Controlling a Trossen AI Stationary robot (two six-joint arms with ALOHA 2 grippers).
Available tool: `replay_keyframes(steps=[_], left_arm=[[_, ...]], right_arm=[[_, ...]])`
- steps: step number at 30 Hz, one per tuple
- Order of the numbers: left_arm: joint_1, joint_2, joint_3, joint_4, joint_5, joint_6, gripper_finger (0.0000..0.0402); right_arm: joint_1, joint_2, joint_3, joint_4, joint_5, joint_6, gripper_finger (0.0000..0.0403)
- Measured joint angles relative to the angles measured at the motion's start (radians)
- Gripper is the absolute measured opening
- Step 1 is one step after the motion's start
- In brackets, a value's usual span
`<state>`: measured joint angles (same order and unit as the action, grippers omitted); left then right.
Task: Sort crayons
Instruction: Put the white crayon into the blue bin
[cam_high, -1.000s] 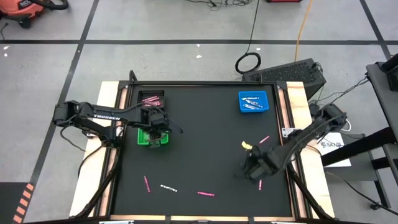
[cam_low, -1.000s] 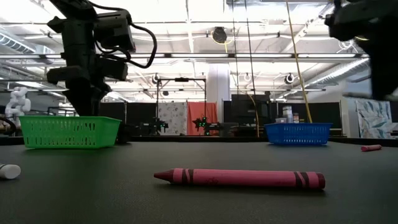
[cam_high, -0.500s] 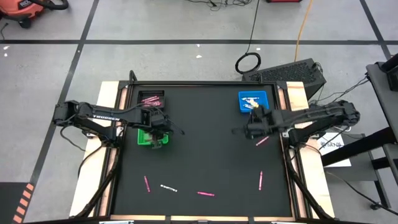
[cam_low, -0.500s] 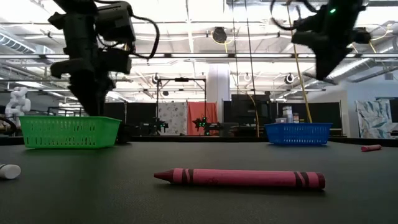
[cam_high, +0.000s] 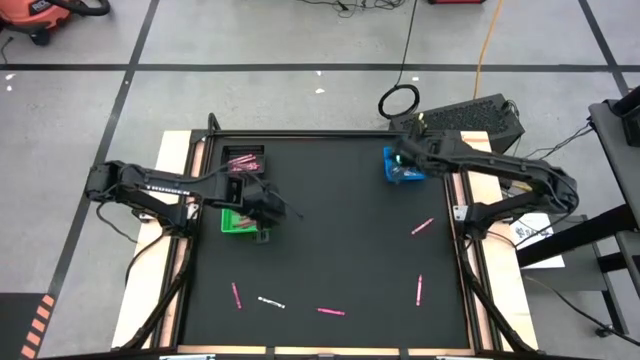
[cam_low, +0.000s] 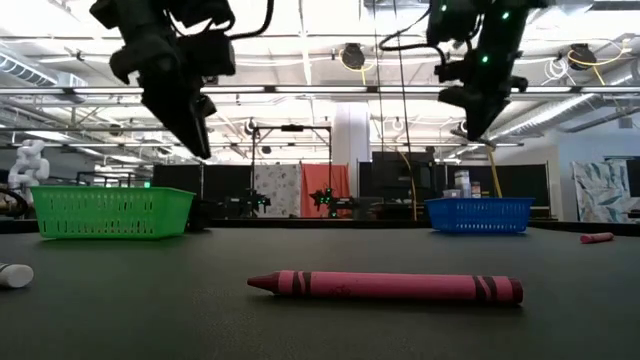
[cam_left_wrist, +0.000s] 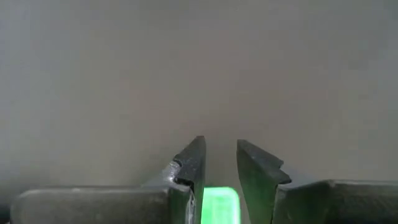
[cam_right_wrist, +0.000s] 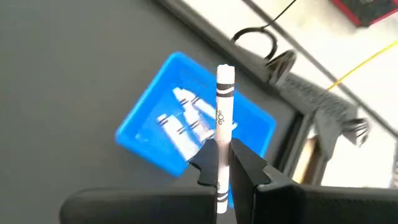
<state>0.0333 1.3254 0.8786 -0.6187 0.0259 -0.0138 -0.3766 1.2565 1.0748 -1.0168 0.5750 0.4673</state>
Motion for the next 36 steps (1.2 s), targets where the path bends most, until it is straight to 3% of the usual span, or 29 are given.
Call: replay_keyframes(steps=[7,14,18,30,36], left_arm=[[-0.059,0.000,0.000,0.097,0.001,-0.046,0.0089],[-0.123,0.000,0.000,0.212,0.033,-0.060,0.0089],[-0.154,0.022,0.000,0.251,0.034,-0.060,0.0088],[-0.235,0.165,0.000,0.273,0.035,-0.112,0.0088],[-0.251,0.244,0.029,0.315,0.132,-0.138,0.0088]], right_arm=[[-0.184,0.073,0.001,0.123,-0.134,-0.234,0.0000],[-0.284,0.205,0.001,0.145,-0.215,-0.349,0.0000],[-0.305,0.255,0.001,0.146,-0.292,-0.394,0.0000],[-0.312,0.276,0.001,0.152,-0.292,-0.446,0.0020],[-0.314,0.278,0.001,0.153,-0.292,-0.440,0.0020]])
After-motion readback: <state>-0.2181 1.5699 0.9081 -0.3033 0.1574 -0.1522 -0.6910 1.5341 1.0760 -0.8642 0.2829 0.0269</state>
